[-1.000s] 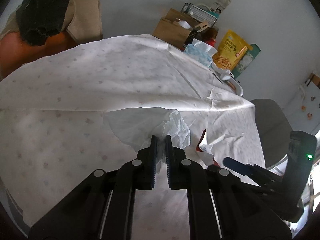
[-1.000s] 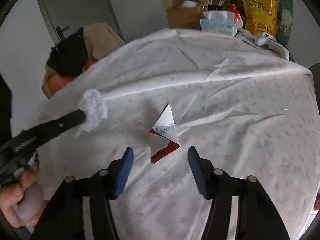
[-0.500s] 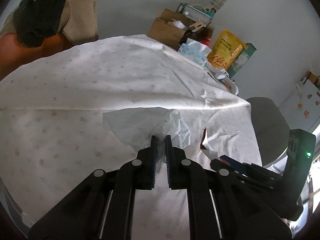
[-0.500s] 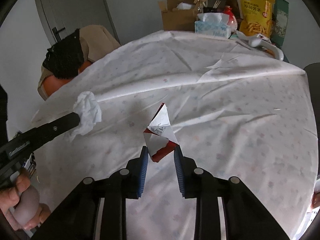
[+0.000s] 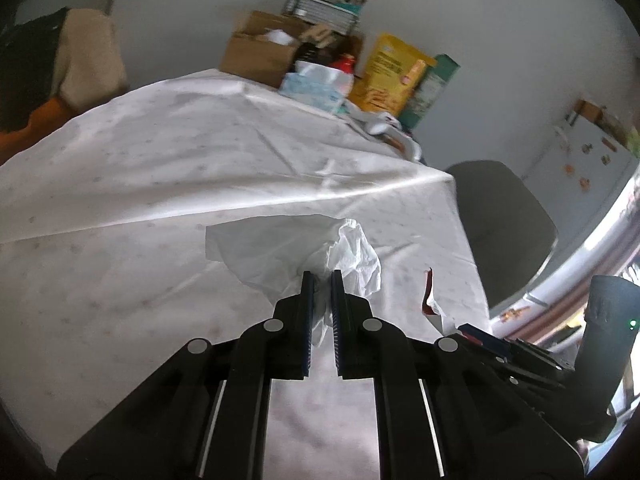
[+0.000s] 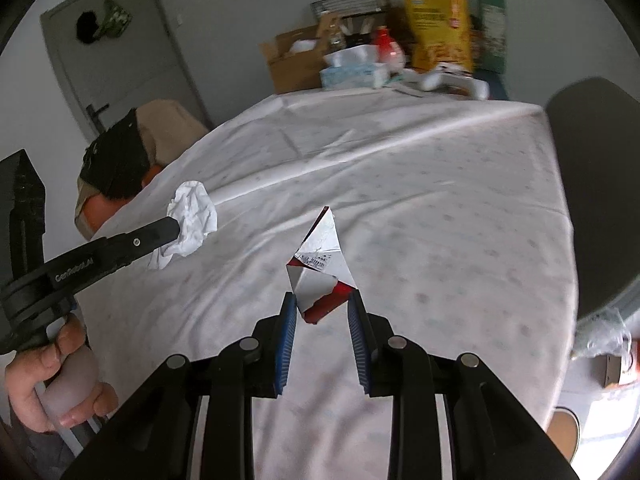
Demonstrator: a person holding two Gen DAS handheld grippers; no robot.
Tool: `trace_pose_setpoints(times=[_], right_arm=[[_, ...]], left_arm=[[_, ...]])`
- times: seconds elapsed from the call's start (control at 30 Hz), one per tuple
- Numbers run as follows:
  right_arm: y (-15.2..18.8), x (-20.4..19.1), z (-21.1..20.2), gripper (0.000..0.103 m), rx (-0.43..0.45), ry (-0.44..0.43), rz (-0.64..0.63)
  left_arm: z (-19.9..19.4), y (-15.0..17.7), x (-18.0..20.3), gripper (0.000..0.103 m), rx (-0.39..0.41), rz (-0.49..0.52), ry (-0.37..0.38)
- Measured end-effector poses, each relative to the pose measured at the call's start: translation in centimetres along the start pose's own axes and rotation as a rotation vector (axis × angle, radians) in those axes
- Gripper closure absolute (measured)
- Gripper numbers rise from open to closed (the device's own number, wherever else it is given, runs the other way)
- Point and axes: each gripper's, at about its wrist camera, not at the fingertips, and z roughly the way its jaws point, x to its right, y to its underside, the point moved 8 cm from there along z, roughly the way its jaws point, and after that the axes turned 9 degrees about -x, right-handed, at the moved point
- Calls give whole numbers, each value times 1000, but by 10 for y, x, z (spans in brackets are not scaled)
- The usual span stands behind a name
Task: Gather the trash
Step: 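Carry the tissue and paper scrap with both grippers over the bin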
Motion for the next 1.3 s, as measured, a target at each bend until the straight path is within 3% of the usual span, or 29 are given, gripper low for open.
trace_pose_setpoints(times=[0.87,1.3], right_arm=[[87,190,-117,76,174,150,366],[155,273,-137,76,174,220,536]], left_arm=[[58,46,204,94,-138,331,184],[93,89,287,94,-236,465,236]])
